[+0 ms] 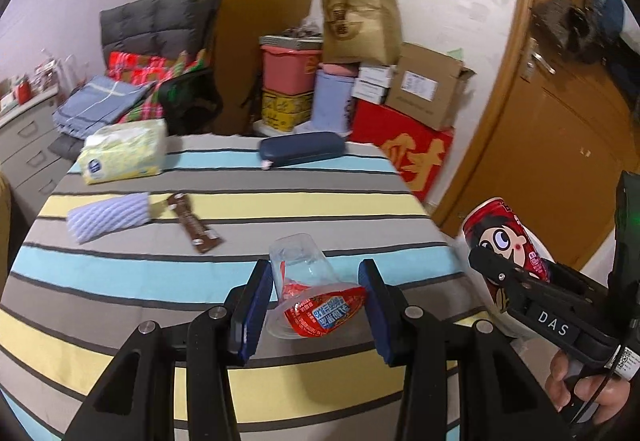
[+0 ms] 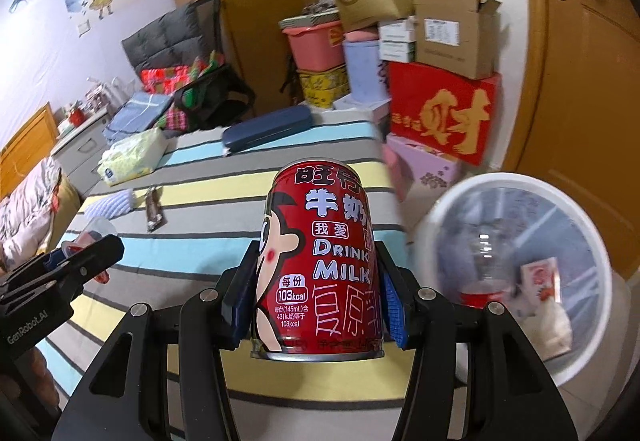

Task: Collect trash
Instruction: 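Carry the milk can and snack packet over the white bin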

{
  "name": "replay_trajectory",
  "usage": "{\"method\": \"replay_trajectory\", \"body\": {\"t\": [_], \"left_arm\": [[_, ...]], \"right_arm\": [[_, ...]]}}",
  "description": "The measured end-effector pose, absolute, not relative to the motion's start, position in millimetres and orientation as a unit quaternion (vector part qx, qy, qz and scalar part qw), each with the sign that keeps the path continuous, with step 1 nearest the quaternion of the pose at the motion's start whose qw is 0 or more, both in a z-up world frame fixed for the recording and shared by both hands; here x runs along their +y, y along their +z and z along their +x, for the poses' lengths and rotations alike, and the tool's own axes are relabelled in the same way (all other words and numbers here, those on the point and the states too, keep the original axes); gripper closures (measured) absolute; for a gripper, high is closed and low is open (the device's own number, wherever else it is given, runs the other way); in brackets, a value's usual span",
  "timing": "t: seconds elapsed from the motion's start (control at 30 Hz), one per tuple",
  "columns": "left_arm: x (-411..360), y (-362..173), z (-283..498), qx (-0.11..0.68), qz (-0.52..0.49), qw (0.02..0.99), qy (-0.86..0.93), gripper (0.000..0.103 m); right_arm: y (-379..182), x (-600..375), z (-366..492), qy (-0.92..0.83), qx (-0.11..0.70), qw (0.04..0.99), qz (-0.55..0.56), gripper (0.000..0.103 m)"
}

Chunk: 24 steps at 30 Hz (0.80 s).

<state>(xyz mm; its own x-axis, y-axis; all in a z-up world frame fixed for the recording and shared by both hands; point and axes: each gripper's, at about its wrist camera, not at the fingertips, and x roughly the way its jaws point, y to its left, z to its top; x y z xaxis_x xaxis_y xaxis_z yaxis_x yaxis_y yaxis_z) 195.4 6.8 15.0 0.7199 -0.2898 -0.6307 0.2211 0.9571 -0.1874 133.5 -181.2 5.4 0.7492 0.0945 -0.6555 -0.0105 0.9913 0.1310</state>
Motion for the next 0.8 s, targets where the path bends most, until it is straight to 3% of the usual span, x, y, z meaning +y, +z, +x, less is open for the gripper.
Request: {"method": "replay_trajectory", "body": {"t": [0.8], "left_arm": [[-169,17,192,0.365,0.011,0.891,-0.271,0.058]], "right_arm": [[5,-302,96,-0.070,0.350,0.930,0.089,0.049]]}}
